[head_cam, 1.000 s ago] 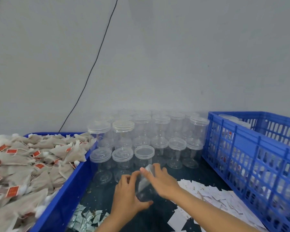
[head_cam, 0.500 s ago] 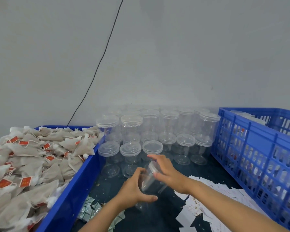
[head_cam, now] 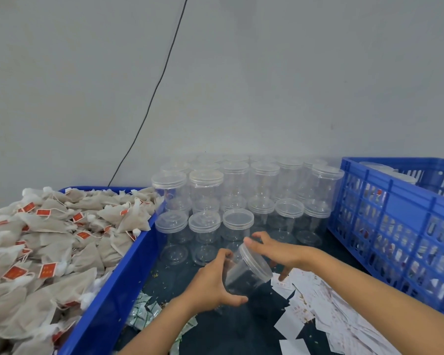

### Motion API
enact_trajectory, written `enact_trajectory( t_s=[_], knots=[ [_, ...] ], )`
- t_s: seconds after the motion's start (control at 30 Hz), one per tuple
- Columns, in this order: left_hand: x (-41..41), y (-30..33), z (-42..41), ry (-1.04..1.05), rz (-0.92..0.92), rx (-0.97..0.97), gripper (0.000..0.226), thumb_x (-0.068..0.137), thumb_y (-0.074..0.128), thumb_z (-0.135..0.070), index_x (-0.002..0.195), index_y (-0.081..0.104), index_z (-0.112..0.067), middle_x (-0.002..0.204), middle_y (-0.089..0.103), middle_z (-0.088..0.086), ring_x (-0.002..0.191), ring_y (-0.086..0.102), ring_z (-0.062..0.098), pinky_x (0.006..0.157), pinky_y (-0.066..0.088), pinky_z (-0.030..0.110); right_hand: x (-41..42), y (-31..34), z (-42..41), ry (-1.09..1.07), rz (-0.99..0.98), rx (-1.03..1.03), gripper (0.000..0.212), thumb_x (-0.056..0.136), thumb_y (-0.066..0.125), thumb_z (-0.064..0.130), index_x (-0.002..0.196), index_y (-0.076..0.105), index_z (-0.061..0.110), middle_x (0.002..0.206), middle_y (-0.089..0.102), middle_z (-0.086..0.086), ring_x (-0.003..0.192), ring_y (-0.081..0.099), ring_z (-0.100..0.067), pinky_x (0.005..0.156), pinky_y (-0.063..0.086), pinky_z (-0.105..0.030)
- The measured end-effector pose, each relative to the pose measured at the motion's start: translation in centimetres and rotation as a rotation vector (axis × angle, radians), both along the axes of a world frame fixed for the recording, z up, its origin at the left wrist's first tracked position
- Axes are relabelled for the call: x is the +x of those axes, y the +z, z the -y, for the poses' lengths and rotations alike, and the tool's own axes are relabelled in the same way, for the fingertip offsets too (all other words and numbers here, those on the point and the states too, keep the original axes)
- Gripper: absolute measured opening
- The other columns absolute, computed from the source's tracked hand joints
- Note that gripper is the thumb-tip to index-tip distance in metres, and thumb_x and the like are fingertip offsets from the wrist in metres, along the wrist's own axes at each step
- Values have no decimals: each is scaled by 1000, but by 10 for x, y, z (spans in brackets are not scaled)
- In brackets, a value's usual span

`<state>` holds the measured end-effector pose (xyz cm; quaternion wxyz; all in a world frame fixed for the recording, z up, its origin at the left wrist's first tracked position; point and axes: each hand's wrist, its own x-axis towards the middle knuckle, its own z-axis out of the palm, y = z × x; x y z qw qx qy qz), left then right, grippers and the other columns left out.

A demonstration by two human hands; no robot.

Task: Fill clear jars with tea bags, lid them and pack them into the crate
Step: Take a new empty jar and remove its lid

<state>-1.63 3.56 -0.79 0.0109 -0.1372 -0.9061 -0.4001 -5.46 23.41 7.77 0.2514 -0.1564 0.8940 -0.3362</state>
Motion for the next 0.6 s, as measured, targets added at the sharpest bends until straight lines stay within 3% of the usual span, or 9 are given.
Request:
enact_trajectory(
  t_s=[0.1,0.17,0.23,0.3,0.37,0.43,0.5,0.6],
  knots=[
    [2,-1,1,-11,6,11,89,54,82,-56,125,30,-41,121,50,-21,112,52,2,98,47,26,5,1,1,117,-32,-21,65,92,55,45,143,18,32,147,30,-7,124,46,-30,92,54,-43],
    [3,-2,3,-5,11,36,88,55,83,-54,124,31,-41,122,52,-19,113,53,2,100,47,29,4,8,-4,217,-75,-38,76,88,68,27,142,17,39,147,28,-5,131,37,-25,103,45,-39],
    [4,-2,4,-3,14,54,88,55,84,-53,124,31,-41,124,52,-18,115,53,2,101,46,30,5,10,-1,185,-104,-13,81,86,66,45,145,11,41,154,17,-3,140,26,-25,111,33,-42],
    [5,-2,4,-8,16,58,88,55,84,-53,125,31,-41,126,52,-18,117,52,2,102,46,31,8,4,7,56,-84,20,80,85,49,65,148,8,35,158,10,-5,141,26,-31,105,40,-50],
    [5,-3,4,-18,20,60,88,56,84,-53,125,31,-42,128,52,-18,119,50,2,103,45,31,10,-1,13,49,-110,65,76,89,45,63,148,11,29,157,17,-6,134,36,-33,95,51,-45],
    [5,-3,5,-23,18,56,88,56,84,-54,124,29,-43,128,51,-18,120,50,1,104,45,30,10,6,10,162,-122,41,70,90,59,44,145,18,32,152,24,-5,130,38,-26,100,47,-38],
    [6,-3,6,-28,10,51,89,56,84,-55,124,28,-43,127,51,-19,119,50,1,104,44,30,6,14,4,273,-112,29,81,85,71,25,143,17,40,147,25,-2,130,33,-20,104,39,-32],
    [5,-4,7,-33,23,60,90,56,83,-55,126,27,-44,130,50,-17,121,50,4,104,45,31,7,12,7,214,-39,48,85,85,67,45,147,8,42,155,12,-1,139,26,-26,103,43,-41]
  ],
)
